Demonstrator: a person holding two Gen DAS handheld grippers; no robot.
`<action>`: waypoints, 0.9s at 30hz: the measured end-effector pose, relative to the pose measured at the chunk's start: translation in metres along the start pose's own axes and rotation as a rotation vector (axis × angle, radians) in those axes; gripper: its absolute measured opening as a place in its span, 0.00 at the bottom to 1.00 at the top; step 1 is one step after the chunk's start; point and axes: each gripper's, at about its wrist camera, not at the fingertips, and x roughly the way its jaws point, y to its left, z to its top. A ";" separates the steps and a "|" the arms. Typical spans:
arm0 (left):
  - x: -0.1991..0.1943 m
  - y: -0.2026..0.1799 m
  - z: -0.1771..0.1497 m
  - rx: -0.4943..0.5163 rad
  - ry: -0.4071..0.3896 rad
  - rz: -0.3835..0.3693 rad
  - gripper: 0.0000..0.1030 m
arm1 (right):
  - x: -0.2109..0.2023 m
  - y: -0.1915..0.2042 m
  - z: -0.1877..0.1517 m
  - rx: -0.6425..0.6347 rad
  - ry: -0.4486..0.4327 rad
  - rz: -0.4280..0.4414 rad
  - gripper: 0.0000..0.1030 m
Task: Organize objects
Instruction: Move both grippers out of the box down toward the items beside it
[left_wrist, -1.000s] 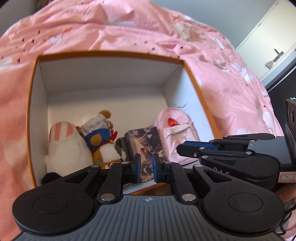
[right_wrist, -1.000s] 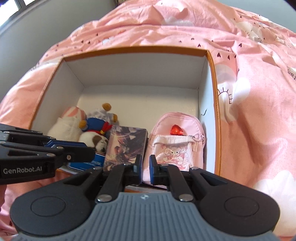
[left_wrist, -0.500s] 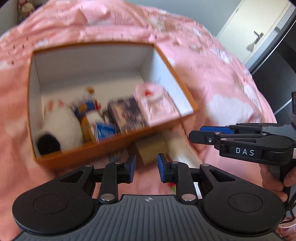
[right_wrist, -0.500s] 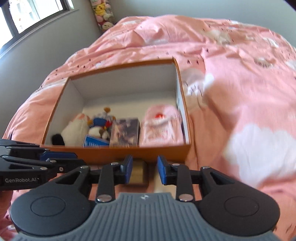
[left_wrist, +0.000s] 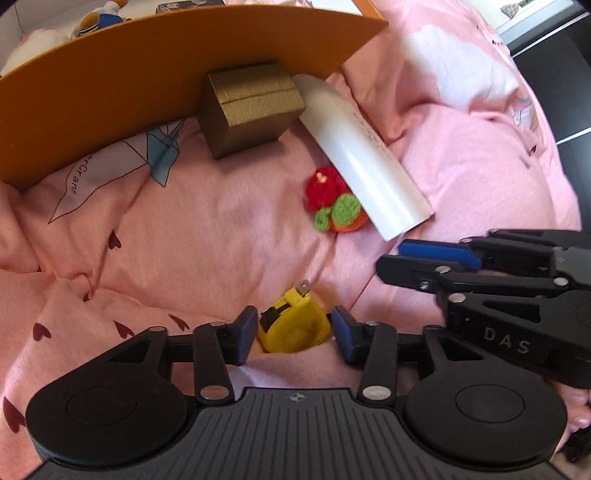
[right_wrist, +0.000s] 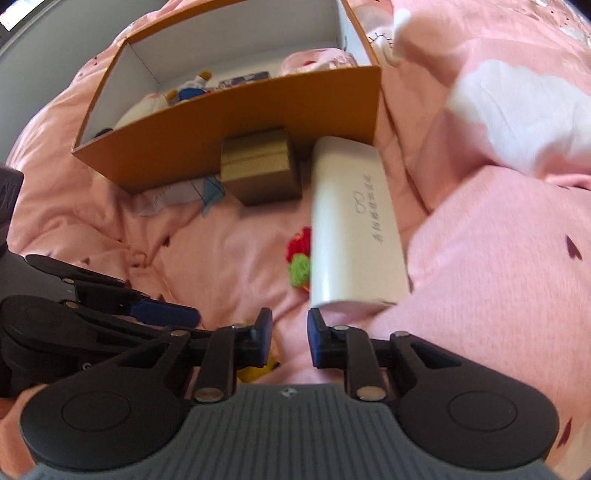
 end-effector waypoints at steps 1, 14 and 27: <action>0.003 -0.001 -0.002 0.008 0.011 0.016 0.61 | 0.000 0.000 -0.004 -0.014 0.003 -0.017 0.21; 0.027 0.011 -0.007 -0.137 0.041 -0.028 0.67 | -0.002 -0.010 -0.013 -0.002 -0.005 -0.005 0.23; -0.037 0.009 0.020 -0.083 -0.266 0.052 0.68 | -0.020 -0.030 0.034 -0.022 -0.070 -0.006 0.50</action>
